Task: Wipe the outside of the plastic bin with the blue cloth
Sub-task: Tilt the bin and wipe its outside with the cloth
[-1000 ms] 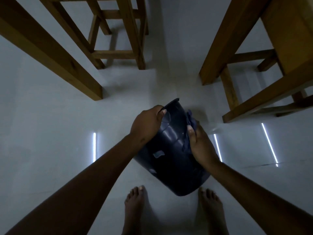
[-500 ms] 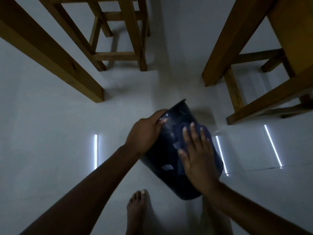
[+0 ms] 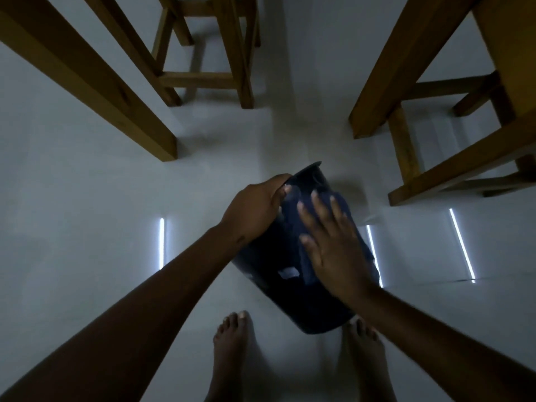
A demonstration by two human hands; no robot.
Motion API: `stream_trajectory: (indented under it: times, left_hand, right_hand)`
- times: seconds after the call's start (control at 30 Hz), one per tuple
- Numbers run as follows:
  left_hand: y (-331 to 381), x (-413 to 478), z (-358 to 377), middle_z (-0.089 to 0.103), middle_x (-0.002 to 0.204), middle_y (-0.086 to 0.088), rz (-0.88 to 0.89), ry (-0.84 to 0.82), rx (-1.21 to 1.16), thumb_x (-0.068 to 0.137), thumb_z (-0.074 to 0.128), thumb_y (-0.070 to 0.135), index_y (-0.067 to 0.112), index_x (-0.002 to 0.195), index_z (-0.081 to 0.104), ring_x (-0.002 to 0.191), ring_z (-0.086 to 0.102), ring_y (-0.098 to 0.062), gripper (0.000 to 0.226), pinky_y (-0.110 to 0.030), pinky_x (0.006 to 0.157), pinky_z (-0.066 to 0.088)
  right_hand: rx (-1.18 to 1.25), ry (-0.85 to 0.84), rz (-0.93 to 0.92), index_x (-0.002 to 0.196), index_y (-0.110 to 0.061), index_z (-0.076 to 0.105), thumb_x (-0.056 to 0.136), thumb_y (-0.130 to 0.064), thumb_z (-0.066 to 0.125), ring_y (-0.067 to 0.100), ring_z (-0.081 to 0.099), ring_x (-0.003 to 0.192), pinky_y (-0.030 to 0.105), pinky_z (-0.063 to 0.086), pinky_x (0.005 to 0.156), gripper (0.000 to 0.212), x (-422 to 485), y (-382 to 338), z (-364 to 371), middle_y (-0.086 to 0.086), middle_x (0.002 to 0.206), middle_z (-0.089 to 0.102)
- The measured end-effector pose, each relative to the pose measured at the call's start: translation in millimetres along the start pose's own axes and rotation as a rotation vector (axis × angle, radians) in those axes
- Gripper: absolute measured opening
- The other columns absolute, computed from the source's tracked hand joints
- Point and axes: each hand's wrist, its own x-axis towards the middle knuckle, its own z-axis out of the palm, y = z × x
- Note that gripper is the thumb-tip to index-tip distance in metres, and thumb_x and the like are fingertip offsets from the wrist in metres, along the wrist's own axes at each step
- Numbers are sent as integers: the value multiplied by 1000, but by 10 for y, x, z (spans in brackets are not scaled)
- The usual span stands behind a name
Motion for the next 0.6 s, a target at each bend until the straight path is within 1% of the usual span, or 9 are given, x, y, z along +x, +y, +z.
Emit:
stream_trajectory:
  times: [0.07,0.13,0.17,0.23,0.3,0.4,0.5,0.53,0.6]
  left_hand:
    - [32,50,-7,70,116,-4,-19,0,20,103,31,38,29,127,52,103,66,-23,34,-24,82,43]
    - [27,62,-22,70,115,-4,-37,7,35,102,30,40,30,127,51,102,66,-24,34,-24,81,43]
    - [13,57,-18,70,115,-3,-42,4,38,102,30,41,31,127,51,101,66,-24,34,-25,81,45]
    - [-8,52,-3,71,114,-3,-39,-14,16,101,31,42,32,125,52,101,66,-24,34,-28,84,49]
    - [15,75,-10,68,122,-2,-21,-43,-61,101,37,39,30,129,53,108,64,-21,34,-27,90,48]
    - [-42,40,-111,55,139,6,-16,-160,-194,98,48,37,28,141,43,124,52,-8,44,-18,99,39]
    - [-182,-156,-131,68,110,10,-77,-150,-155,98,46,41,33,119,55,104,65,-11,25,-13,81,46]
    - [-190,-200,-113,70,102,10,-92,-99,-136,97,45,43,35,113,56,96,67,-13,20,-16,76,49]
    - [-133,-173,-56,72,102,7,-83,-9,-75,96,45,45,35,114,56,93,68,-17,23,-26,78,52]
  right_hand:
    - [263,20,232,152,-36,10,96,-57,15,20,10,149,49,21,119,60,185,214,-83,-2,162,12]
    - [277,33,345,152,-35,13,94,-63,10,20,16,148,50,26,116,64,64,201,-73,0,162,17]
    - [163,15,316,151,-32,15,95,-61,7,24,16,148,52,26,116,63,-66,108,-31,2,161,18]
    - [-54,-35,105,150,-30,19,98,-53,7,30,9,149,52,18,117,59,-280,-92,29,3,162,15]
    - [-94,-41,-40,152,-33,14,99,-49,17,29,2,149,49,13,118,55,-223,-74,43,0,162,10]
    - [40,51,62,152,-32,13,100,-46,22,24,6,149,48,19,118,55,116,190,-64,0,162,12]
    - [408,52,356,152,-37,17,97,-57,20,17,20,147,44,27,117,59,215,537,-178,-4,161,21]
    - [442,53,392,151,-38,17,96,-60,18,17,24,146,44,29,115,60,132,548,-172,-5,160,23]
    - [274,23,373,152,-37,9,96,-61,9,18,16,148,49,28,116,61,-147,328,-85,-3,162,16]
